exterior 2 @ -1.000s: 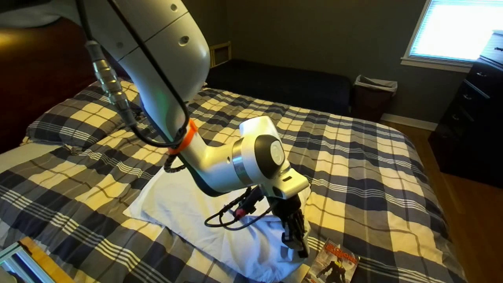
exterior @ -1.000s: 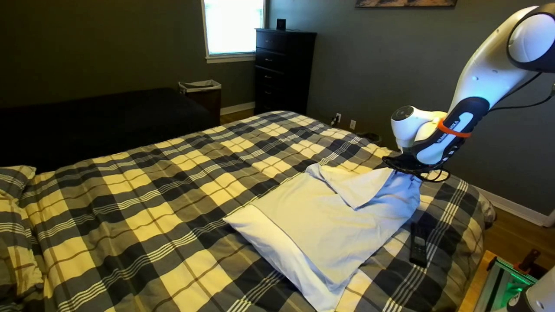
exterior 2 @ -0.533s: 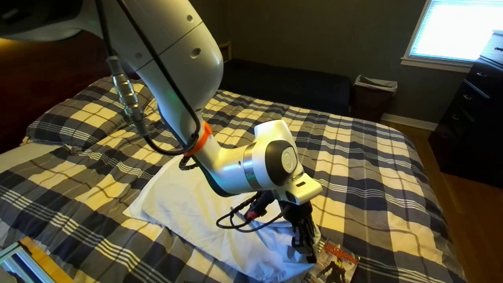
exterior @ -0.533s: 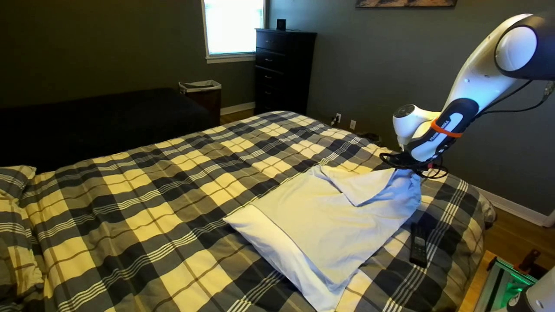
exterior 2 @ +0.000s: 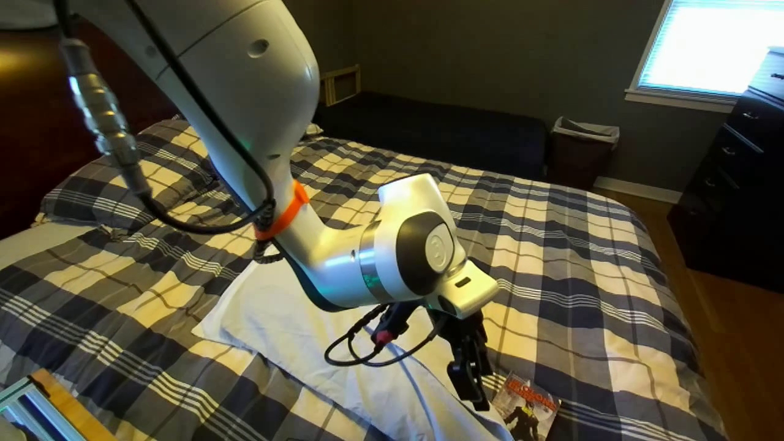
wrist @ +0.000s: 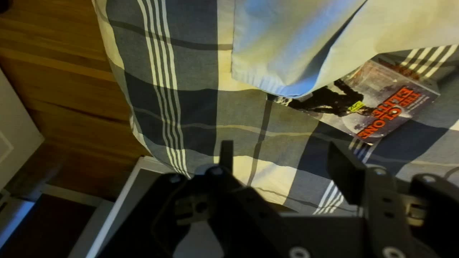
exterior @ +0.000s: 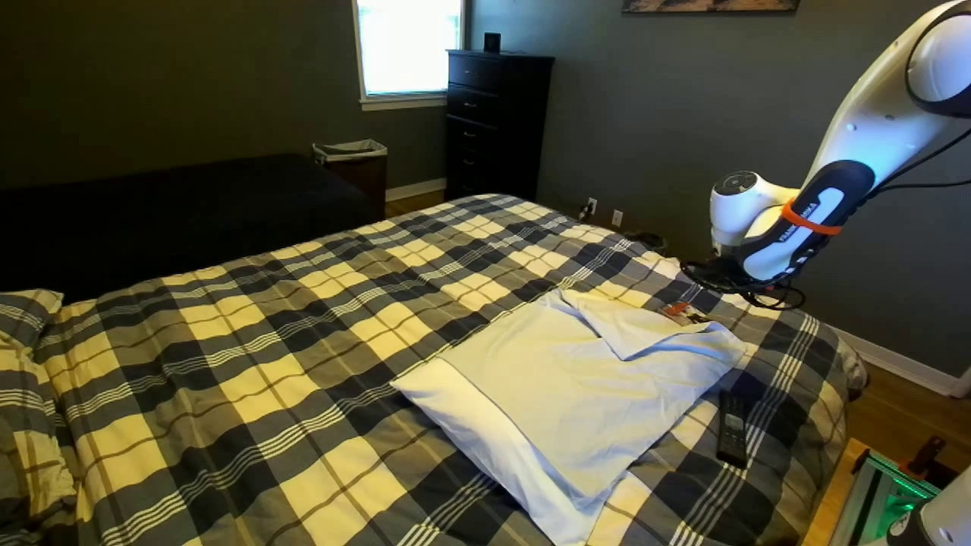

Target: Partially unfold the sheet

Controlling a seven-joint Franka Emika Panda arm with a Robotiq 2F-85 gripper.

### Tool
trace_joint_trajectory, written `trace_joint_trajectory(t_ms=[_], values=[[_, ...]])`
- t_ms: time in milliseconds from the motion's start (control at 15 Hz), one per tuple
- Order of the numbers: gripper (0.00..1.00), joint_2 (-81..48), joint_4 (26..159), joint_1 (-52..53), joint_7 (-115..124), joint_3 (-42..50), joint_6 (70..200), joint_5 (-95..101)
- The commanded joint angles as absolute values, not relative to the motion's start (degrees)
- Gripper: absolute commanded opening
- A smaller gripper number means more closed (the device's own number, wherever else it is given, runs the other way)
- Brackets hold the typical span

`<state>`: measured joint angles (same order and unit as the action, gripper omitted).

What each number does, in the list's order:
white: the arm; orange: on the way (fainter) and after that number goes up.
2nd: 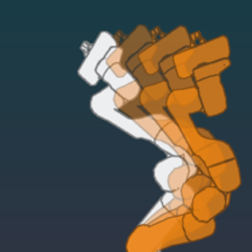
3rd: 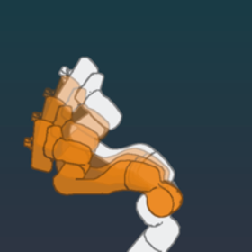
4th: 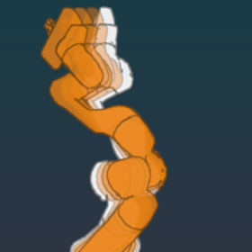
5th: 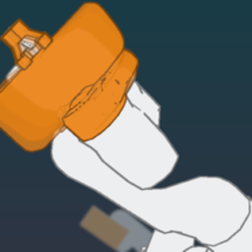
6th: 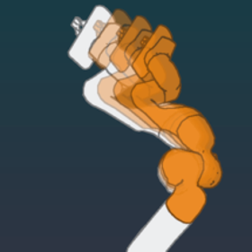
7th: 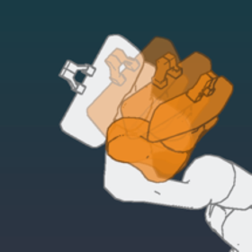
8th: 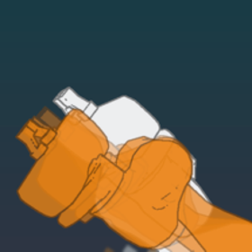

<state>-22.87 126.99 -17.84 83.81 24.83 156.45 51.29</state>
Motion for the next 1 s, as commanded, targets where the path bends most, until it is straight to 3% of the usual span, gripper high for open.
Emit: trace_joint_trajectory(t_ms=[0, 467, 933], values=[[0.99, -18.31, 133.12, -15.19, 83.22, 27.25, 162.14, 57.07], [1.0, -14.93, 137.14, -14.8, 80.03, 26.18, 170.46, 67.27], [1.0, -13.1, 139.13, -11.44, 73.11, 24.55, 169.89, 76.45]])
